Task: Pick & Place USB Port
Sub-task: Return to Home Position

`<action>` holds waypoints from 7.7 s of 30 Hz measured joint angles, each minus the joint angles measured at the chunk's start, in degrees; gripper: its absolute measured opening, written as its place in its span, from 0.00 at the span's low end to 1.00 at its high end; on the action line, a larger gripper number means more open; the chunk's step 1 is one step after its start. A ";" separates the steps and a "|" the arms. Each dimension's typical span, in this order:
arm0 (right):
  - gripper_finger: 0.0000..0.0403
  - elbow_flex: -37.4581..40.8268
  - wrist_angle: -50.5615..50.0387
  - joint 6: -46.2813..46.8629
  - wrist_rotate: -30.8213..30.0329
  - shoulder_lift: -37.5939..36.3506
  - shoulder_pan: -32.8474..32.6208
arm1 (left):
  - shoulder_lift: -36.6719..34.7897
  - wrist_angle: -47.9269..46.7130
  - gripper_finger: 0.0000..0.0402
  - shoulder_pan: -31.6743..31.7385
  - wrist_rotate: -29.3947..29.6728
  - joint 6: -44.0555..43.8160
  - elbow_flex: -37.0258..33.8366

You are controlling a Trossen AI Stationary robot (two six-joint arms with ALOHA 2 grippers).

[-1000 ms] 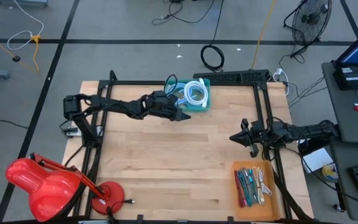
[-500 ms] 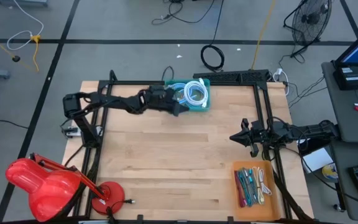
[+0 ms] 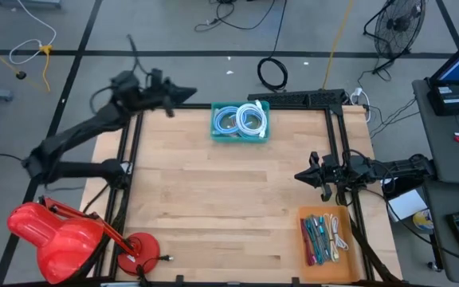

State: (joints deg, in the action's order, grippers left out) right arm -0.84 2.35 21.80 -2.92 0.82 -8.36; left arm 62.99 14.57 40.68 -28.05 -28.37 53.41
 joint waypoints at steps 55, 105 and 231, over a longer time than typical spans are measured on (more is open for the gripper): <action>0.00 0.04 0.00 0.00 0.00 0.00 0.02 | -62.60 -5.23 0.00 -41.82 37.06 11.28 -52.57; 0.00 0.04 0.02 0.00 -0.02 0.02 0.02 | -49.86 -12.94 0.01 -41.91 38.60 29.24 -52.46; 0.00 0.03 0.00 -0.01 0.00 0.01 0.00 | -49.87 -9.63 0.01 -41.89 38.57 29.18 -52.48</action>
State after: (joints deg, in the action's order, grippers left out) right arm -0.81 2.35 21.80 -2.92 0.83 -8.36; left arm 13.12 4.94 -1.22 10.52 0.81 0.93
